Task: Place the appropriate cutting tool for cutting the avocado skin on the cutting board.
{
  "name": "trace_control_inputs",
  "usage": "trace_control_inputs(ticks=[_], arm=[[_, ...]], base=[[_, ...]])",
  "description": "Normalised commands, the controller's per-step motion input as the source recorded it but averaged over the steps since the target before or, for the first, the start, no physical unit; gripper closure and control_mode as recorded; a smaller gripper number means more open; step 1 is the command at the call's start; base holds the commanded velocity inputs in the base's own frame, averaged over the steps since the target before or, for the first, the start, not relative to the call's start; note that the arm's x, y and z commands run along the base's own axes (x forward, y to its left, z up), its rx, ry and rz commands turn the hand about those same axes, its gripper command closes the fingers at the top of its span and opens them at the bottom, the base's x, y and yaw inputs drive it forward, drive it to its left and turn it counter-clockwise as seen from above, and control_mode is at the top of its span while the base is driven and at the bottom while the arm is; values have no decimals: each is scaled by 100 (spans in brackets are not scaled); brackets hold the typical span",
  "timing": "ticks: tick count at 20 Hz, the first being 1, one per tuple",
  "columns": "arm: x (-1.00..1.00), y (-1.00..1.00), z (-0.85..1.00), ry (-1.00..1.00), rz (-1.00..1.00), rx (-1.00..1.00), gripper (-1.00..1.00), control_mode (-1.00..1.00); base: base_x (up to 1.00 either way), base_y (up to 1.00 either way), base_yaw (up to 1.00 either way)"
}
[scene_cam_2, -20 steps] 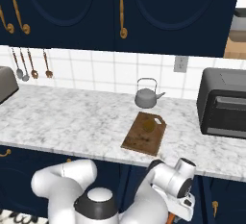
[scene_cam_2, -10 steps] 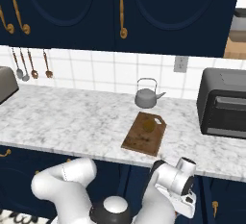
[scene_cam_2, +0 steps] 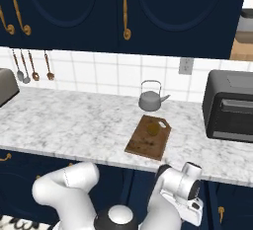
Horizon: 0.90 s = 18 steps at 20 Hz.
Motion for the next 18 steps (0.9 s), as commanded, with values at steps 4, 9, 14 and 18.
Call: trace_control_inputs(ticks=[4, 9, 14, 18], arm=[[-54, 13, 55, 7, -9, 0, 100, -100], [-53, 29, 95, 7, -8, 0, 100, -100], [-36, 41, 99, 8, -11, 0, 100, -100], [-2, 24, 100, 0, -20, -1, 100, -100]], base=[[0, 0, 0], [0, 0, 0], [0, 0, 0], [0, 0, 0]])
